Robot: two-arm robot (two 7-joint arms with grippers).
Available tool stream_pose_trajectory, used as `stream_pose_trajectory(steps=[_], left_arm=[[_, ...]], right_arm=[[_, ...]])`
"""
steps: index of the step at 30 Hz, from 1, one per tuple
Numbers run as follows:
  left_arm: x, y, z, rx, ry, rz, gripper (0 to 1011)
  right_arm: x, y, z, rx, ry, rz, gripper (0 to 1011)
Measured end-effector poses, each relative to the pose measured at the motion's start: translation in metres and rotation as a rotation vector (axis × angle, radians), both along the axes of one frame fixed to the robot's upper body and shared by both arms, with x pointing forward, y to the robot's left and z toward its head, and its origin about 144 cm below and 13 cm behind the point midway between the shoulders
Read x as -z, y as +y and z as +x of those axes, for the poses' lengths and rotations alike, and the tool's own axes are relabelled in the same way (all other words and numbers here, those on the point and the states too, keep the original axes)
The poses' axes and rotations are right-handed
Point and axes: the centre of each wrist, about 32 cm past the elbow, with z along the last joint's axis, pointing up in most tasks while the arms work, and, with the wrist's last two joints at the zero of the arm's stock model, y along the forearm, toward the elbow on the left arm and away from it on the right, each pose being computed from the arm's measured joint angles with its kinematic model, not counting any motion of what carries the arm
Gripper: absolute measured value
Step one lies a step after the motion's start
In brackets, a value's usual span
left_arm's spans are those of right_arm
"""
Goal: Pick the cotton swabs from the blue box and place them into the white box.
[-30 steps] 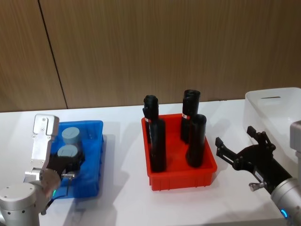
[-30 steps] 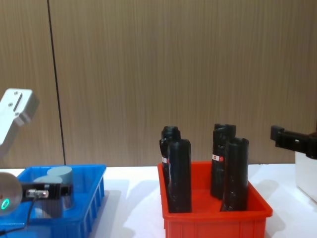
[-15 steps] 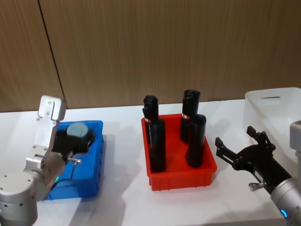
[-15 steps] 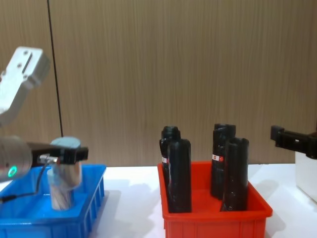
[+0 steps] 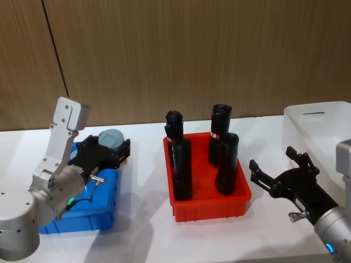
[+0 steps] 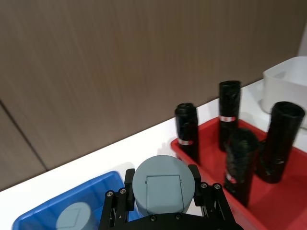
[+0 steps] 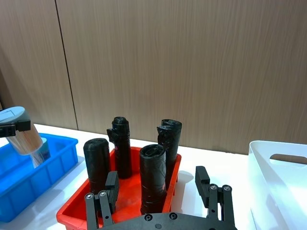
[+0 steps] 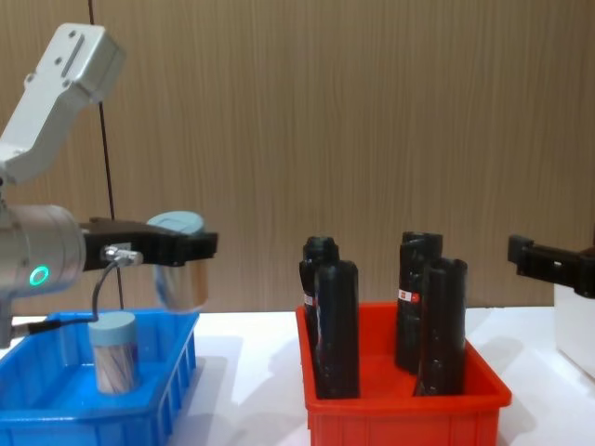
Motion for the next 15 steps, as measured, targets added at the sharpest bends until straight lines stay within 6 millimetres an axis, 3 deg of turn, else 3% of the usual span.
stream_pose_trajectory(steps=[15], left_arm=[[-0.0094,-0.0026,0.0021,0.240,0.002,-0.079,665]], right_arm=[[0.0000,0.0000,0.0000,0.000,0.000,0.000,1002]])
